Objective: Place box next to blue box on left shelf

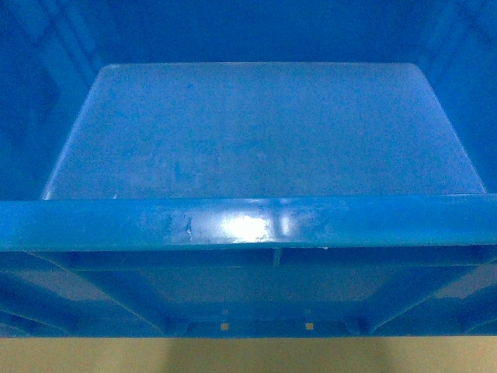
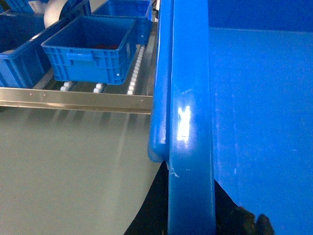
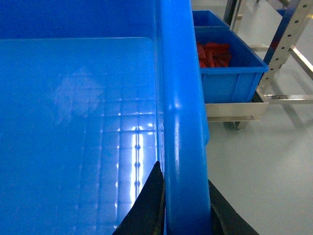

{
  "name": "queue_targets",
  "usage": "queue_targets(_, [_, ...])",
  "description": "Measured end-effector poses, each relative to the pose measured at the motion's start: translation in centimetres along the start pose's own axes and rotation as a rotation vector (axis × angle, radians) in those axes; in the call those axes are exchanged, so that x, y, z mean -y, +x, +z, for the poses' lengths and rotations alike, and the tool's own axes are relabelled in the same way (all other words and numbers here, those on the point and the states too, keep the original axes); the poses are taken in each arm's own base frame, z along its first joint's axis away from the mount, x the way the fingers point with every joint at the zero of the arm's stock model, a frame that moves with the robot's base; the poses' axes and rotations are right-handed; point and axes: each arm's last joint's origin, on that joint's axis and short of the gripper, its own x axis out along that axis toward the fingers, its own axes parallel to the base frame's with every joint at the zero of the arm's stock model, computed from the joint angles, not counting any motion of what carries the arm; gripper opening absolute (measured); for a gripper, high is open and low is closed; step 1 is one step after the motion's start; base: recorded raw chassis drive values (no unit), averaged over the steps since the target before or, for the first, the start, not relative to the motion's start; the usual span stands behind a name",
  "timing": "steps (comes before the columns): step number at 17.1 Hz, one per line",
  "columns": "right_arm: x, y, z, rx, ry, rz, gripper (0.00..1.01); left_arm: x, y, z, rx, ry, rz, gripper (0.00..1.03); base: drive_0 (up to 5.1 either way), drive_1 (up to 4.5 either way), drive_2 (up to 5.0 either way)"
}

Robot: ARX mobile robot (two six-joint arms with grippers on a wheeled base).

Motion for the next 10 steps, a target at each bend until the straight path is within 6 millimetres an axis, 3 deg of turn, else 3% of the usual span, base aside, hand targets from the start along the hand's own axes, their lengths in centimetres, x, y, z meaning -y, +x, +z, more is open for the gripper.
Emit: queue_targets(10, [0.0,0.0,0.0,0.0,0.0,0.0,0.1,0.0,0.0,-0.01,-0.001,0.001,0.0,0.08,0.0,0.0,0.0])
